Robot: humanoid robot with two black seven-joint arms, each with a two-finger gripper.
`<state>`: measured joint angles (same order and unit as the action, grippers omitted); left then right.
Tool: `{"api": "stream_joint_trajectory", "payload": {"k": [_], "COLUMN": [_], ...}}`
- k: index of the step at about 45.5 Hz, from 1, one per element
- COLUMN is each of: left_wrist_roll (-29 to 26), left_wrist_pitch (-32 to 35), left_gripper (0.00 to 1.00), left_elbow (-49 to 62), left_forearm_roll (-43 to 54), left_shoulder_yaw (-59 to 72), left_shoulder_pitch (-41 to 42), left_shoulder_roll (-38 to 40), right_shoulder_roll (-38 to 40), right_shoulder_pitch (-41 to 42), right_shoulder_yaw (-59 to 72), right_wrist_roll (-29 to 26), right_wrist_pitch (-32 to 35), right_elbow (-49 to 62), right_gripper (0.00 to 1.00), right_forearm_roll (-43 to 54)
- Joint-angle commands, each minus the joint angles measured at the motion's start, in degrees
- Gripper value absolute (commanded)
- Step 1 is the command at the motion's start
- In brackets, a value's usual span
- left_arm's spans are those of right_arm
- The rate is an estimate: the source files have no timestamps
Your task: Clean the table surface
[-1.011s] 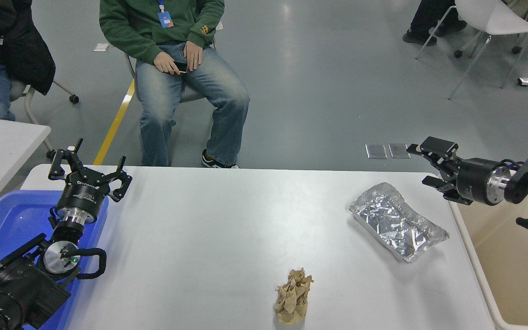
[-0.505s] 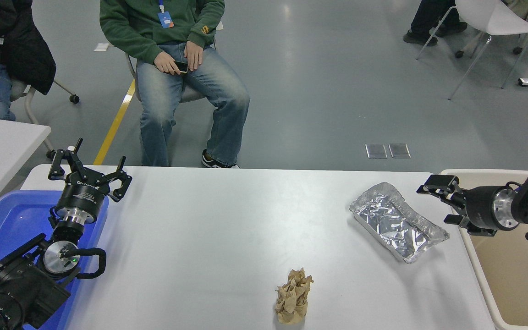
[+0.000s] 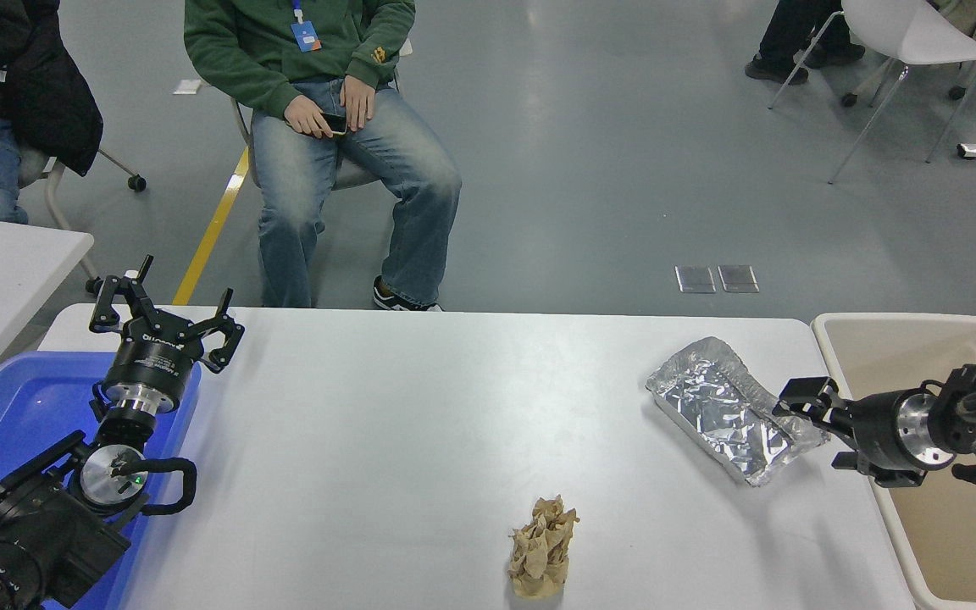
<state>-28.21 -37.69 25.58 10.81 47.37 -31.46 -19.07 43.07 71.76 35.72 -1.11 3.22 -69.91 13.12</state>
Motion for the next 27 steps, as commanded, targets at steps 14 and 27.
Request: {"api": "stream_joint_trajectory", "payload": {"k": [14, 27], "left_wrist_roll": [0.00, -0.09], "left_wrist_pitch": [0.08, 0.08], "left_gripper": [1.00, 1.00], "left_elbow": [0.00, 0.00], "left_forearm_roll": [0.00, 0.00], "left_shoulder_yaw": [0.00, 0.00], "left_shoulder_pitch": [0.00, 0.00], "left_shoulder_roll": [0.00, 0.00], "right_shoulder_roll": [-9.23, -12.05], "right_shoulder_pitch": [-3.37, -6.54], "right_shoulder_yaw": [0.05, -0.04], "right_wrist_roll": [-1.44, -1.44], "right_wrist_pitch": [-3.31, -3.22], "right_elbow": [6.27, 13.03], "right_gripper": [0.98, 0.98], "right_forearm_roll": [-2.31, -2.31]}}
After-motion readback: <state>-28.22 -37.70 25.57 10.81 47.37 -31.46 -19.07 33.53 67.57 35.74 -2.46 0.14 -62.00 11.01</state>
